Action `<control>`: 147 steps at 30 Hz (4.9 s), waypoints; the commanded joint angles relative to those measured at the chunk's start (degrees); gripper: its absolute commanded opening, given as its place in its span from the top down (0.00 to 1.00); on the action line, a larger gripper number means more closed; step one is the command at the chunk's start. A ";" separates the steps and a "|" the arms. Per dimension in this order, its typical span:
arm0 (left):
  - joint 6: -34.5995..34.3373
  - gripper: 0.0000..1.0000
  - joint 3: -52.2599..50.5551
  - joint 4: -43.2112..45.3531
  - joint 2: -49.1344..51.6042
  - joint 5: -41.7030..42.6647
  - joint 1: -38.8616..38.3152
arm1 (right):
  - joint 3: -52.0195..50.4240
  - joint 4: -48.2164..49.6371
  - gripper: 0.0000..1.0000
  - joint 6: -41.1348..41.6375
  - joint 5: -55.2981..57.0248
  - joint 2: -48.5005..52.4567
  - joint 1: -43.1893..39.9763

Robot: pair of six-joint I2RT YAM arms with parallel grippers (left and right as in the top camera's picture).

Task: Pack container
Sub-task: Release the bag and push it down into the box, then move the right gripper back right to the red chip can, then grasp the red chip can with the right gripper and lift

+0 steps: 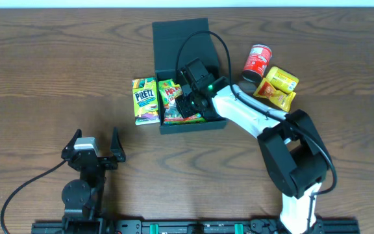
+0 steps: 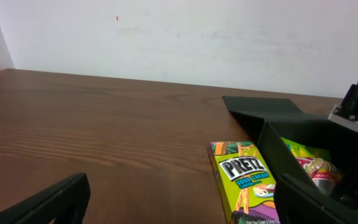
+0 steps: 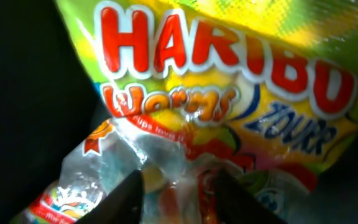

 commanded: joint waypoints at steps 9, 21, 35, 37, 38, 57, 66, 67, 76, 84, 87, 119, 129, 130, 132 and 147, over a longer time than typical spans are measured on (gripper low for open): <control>0.20 0.05 -0.79 -3.06 -0.35 -0.44 0.24 | -0.83 -3.17 0.27 0.09 5.77 -16.17 0.55; 0.20 0.05 -0.81 -3.06 -0.35 -0.42 0.24 | -0.83 -11.47 0.04 -1.36 24.39 -30.21 -2.75; 0.20 0.05 -0.81 -3.06 -0.35 -0.44 0.24 | -0.83 -15.65 0.01 -7.87 23.47 -31.39 -20.63; 0.20 0.05 -0.81 -3.06 -0.35 -0.44 0.24 | -0.83 -15.10 0.01 0.98 23.41 -31.23 -23.30; 0.17 0.05 -0.81 -3.06 -0.35 -0.44 0.24 | -0.83 -15.10 0.01 5.49 22.91 -31.04 -24.90; 0.20 0.05 -0.81 -3.06 -0.35 -0.42 0.24 | -0.48 -2.23 0.01 26.67 10.62 -17.07 -31.65; 0.20 0.05 -0.81 -3.06 -0.35 -0.44 0.24 | 3.58 -0.92 0.01 28.46 11.69 -8.72 -31.67; 0.20 0.05 -0.81 -3.06 -0.35 -0.44 0.24 | 4.26 -0.61 0.01 28.63 11.69 -7.80 -31.67; 0.20 0.05 -0.81 -3.06 -0.35 -0.42 0.24 | 9.62 1.57 0.01 28.92 11.65 -1.46 -30.51; 0.20 0.05 -0.81 -3.06 -0.35 -0.44 0.24 | 9.64 1.46 0.01 34.01 11.89 0.81 -30.05; 0.20 0.05 -0.81 -3.06 -0.35 -0.42 0.24 | 9.64 2.38 0.01 33.99 11.91 2.01 -29.77; 0.20 0.05 -0.81 -3.06 -0.35 -0.44 0.24 | 9.60 7.13 0.17 35.01 12.37 7.72 -27.91; 0.20 0.05 -0.81 -3.06 -0.35 -0.44 0.24 | 9.60 6.23 0.30 34.99 12.35 7.72 -27.80; 0.20 0.04 -0.81 -3.06 -0.35 -0.44 0.24 | 9.60 6.16 0.34 34.97 12.35 7.72 -27.69; 0.20 0.05 -0.81 -3.06 -0.35 -0.44 0.24 | 9.60 6.01 0.38 34.99 12.35 7.72 -27.50; 0.20 0.05 -0.81 -3.08 -0.37 -0.44 0.24 | 9.62 3.58 0.39 34.38 12.35 6.40 -26.82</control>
